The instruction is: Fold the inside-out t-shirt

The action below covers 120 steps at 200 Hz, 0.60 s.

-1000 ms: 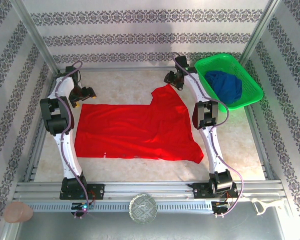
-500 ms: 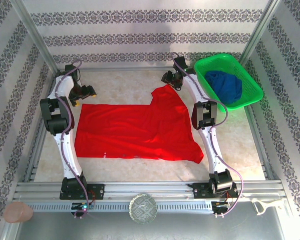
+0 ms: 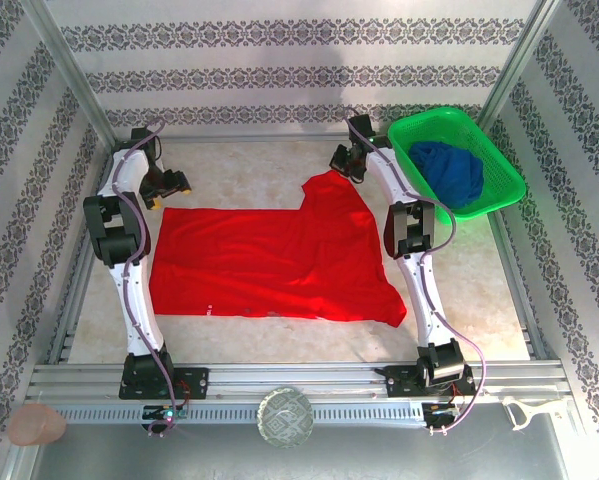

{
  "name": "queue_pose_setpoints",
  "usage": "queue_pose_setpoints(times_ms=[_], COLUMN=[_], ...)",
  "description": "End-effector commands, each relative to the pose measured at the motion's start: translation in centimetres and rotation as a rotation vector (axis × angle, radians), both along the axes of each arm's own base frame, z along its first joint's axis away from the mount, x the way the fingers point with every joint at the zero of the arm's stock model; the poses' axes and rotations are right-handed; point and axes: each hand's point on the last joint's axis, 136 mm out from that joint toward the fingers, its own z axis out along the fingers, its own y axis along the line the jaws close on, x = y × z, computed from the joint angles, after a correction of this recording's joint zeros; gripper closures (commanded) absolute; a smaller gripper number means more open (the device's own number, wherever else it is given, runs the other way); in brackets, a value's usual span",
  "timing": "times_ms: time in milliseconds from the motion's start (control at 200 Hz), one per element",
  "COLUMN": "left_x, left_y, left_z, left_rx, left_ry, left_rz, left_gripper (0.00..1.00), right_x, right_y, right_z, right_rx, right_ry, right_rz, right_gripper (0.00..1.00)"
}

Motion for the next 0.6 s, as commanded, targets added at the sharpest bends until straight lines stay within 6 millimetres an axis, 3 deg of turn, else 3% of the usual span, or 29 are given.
queue_pose_setpoints(times_ms=[0, 410, 595], left_x=[-0.7, -1.4, -1.2], left_y=[0.4, -0.5, -0.8], left_z=[-0.6, -2.3, -2.9], left_rx=[0.042, 0.085, 0.074], left_ry=[0.058, 0.108, 0.108], left_rz=[-0.047, -0.123, -0.121], left_gripper=[0.20, 0.22, 0.34], right_x=[-0.5, -0.9, -0.9], right_y=[0.3, 1.0, 0.9], right_z=[3.7, 4.6, 5.3], right_rx=[0.049, 0.065, 0.070], right_ry=[-0.010, -0.014, -0.025], right_rz=[-0.004, 0.000, 0.001], right_gripper=[1.00, 1.00, 1.00])
